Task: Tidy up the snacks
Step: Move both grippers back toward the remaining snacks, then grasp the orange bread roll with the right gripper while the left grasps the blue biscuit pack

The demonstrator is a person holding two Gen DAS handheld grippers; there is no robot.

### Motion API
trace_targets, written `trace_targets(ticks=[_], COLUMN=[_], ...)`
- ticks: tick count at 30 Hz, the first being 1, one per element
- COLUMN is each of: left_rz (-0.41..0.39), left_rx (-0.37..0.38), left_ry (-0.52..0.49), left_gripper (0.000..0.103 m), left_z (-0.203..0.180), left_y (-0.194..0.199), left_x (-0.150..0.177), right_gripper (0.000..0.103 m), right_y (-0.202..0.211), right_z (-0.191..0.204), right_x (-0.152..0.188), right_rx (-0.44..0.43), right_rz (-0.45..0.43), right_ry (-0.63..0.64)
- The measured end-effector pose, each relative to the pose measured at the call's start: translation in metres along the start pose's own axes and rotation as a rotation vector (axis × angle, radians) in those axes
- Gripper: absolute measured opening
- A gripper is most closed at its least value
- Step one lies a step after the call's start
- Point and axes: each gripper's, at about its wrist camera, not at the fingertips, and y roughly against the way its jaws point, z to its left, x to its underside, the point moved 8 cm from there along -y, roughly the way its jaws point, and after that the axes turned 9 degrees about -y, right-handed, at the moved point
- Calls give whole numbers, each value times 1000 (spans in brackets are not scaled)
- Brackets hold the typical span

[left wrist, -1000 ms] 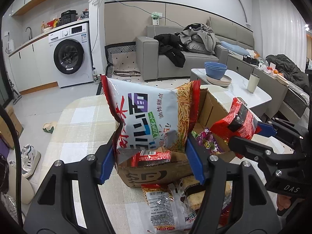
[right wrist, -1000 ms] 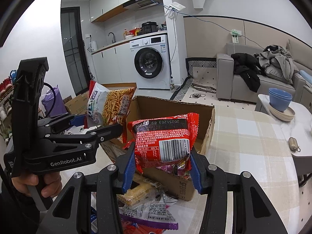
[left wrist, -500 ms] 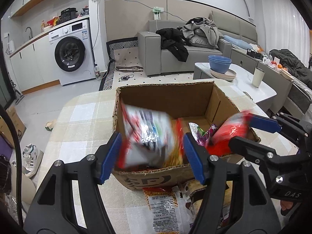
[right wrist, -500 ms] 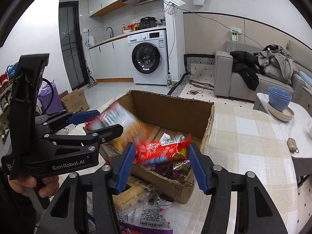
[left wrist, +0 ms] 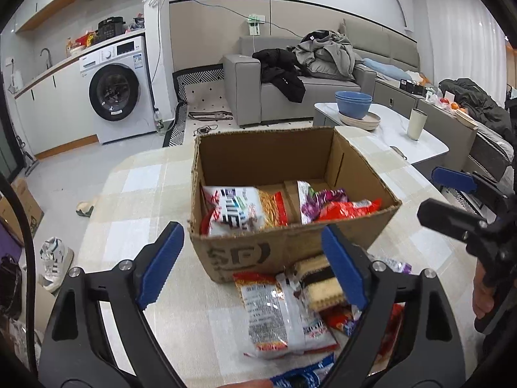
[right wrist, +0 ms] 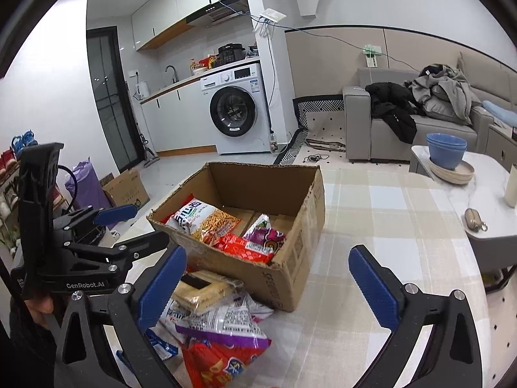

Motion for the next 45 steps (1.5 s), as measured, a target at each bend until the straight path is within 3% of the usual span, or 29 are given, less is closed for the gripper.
trace_targets(ticks=[12, 13, 14, 34, 45], left_rz=[16, 20, 23, 61, 99], left_rx=[20, 18, 16, 3, -16], left_ry=[-14, -16, -18, 16, -13], left_gripper=[89, 92, 102, 102, 102], left_z=[-21, -22, -23, -23, -27], left_y=[38, 40, 43, 97, 109], left_x=[47, 51, 54, 102, 120], right_gripper=[102, 102, 102, 102, 102], right_y=[21, 23, 24, 43, 43], right_z=[-7, -6, -6, 13, 18], right_x=[26, 29, 30, 83, 116], right_rx=[-23, -23, -25, 2, 10], right_rz=[47, 50, 53, 195, 288], right_ry=[-10, -6, -4, 146, 232])
